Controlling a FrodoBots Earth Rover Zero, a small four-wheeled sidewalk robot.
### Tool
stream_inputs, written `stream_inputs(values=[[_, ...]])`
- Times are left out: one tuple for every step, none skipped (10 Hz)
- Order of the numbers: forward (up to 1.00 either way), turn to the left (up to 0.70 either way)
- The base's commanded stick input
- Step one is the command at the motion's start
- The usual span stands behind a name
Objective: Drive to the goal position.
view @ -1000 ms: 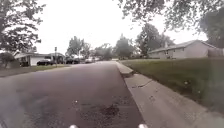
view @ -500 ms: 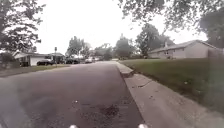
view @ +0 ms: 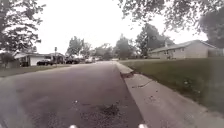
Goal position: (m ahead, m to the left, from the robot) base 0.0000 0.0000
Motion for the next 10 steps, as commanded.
stream_inputs(values=[[0.07, 0.00], [0.07, 0.00], [0.07, 0.00], [0.07, 0.00], [0.07, 0.00], [0.07, 0.00], [0.07, 0.00], [0.07, 0.00], [0.07, 0.00], [0.07, 0.00]])
